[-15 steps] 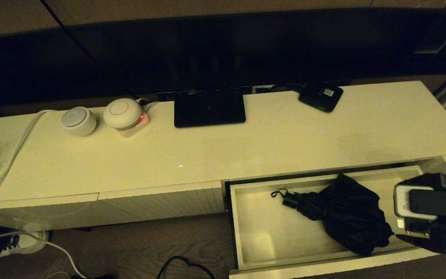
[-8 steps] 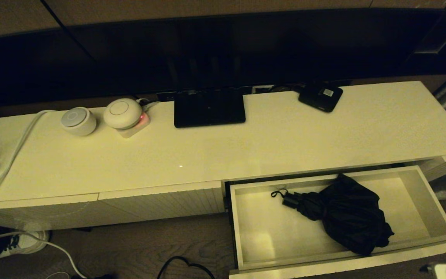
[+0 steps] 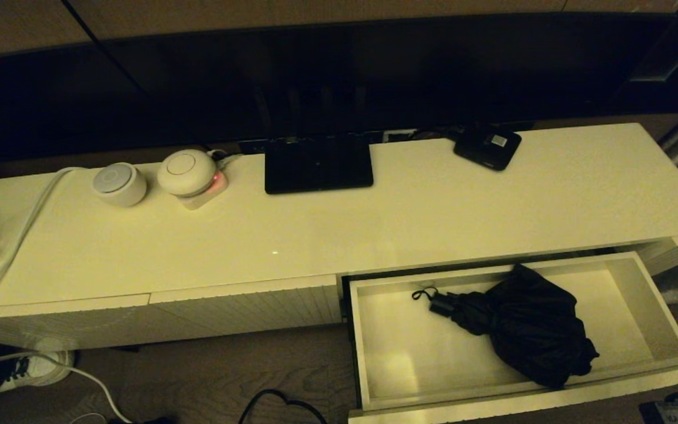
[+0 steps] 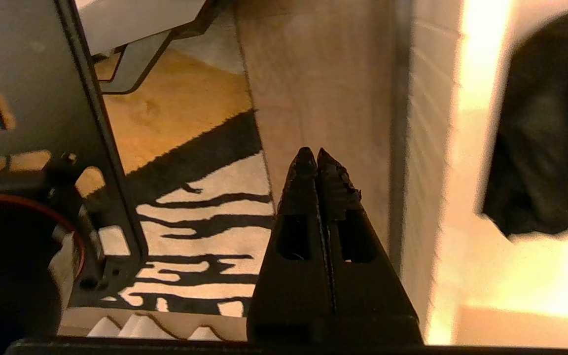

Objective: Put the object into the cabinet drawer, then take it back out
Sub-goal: Close the drawer

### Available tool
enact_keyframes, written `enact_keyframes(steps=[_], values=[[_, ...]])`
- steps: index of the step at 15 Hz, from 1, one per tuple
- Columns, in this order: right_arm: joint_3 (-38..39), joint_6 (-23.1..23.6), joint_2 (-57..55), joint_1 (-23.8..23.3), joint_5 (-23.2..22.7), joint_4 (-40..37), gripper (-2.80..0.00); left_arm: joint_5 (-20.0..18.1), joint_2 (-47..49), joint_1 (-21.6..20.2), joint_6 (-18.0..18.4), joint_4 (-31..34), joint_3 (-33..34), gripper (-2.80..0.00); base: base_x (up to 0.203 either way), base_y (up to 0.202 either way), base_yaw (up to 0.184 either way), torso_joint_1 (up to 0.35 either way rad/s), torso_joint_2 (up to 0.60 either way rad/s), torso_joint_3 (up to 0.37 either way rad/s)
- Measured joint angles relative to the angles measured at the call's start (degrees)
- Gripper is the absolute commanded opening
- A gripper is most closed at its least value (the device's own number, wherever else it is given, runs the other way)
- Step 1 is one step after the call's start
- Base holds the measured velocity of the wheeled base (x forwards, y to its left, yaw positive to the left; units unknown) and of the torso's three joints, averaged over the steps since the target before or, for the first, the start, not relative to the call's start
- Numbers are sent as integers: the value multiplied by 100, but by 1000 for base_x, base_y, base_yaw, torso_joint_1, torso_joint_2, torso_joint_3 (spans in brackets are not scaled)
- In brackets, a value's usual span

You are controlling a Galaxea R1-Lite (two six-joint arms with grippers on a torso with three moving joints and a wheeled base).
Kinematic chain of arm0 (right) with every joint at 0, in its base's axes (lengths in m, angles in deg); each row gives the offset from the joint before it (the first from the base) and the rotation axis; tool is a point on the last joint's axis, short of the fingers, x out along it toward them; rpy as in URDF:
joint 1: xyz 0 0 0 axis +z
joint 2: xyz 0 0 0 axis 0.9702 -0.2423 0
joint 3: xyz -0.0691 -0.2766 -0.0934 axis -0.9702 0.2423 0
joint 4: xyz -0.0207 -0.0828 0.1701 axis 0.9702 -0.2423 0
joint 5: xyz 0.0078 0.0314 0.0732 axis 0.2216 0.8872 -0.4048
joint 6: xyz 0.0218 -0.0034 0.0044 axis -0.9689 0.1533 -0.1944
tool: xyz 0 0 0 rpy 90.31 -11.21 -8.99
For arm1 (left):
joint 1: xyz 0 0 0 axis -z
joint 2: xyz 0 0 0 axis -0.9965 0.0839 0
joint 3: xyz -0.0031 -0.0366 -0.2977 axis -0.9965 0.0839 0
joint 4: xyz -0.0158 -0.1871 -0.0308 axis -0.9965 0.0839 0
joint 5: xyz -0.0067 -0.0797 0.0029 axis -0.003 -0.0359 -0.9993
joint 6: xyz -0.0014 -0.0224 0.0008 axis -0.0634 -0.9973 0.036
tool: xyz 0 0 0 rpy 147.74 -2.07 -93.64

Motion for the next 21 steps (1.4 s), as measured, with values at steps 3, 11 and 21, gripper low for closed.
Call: enact_keyframes(steps=[3, 11, 21], values=[[430, -1, -499, -2, 14, 714, -280, 0, 0, 2, 0, -3, 0, -280, 0, 0, 0, 0, 0, 0], [687, -144, -1529, -40, 251, 2835, -280, 0, 0, 0, 0, -2, 0, -280, 0, 0, 0, 0, 0, 0], [513, -150, -2180, -83, 958, 4463, -280, 0, 0, 0, -2, 0, 0, -280, 0, 0, 0, 0, 0, 0]])
